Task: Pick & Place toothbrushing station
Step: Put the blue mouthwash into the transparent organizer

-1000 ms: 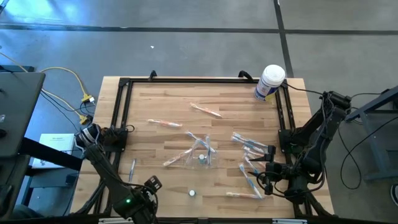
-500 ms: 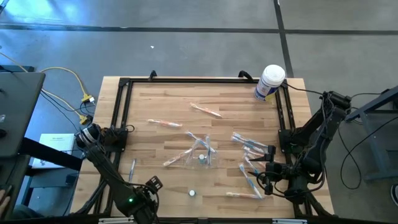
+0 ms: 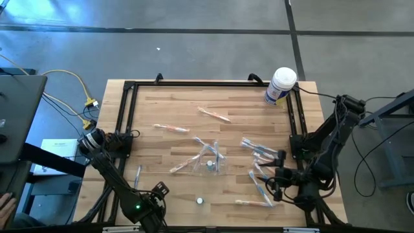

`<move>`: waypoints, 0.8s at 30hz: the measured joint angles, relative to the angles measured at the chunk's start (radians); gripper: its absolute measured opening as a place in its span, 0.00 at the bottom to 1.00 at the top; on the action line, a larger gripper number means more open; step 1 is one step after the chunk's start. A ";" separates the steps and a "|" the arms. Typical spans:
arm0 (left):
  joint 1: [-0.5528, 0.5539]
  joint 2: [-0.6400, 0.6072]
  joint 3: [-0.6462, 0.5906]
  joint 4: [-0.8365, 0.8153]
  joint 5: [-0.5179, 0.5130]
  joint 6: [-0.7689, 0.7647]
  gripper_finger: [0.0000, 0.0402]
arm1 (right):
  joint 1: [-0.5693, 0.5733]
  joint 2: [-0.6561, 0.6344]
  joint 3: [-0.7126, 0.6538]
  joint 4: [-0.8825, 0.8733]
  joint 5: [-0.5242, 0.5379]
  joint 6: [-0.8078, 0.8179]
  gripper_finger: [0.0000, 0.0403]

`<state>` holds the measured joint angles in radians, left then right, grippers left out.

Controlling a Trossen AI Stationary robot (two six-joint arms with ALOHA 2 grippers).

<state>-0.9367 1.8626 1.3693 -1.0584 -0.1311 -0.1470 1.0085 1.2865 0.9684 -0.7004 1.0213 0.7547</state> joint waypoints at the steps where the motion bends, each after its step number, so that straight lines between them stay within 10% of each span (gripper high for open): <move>1: 0.000 0.000 -0.003 0.005 0.003 0.000 0.64 | -0.004 0.000 0.000 0.000 -0.001 0.000 0.51; 24: 0.001 0.000 -0.013 0.049 0.003 0.019 0.49 | -0.023 0.000 0.000 0.000 -0.004 0.000 0.51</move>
<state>-0.9360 1.8626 1.3563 -1.0091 -0.1284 -0.1276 0.9852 1.2869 0.9684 -0.7004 1.0176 0.7547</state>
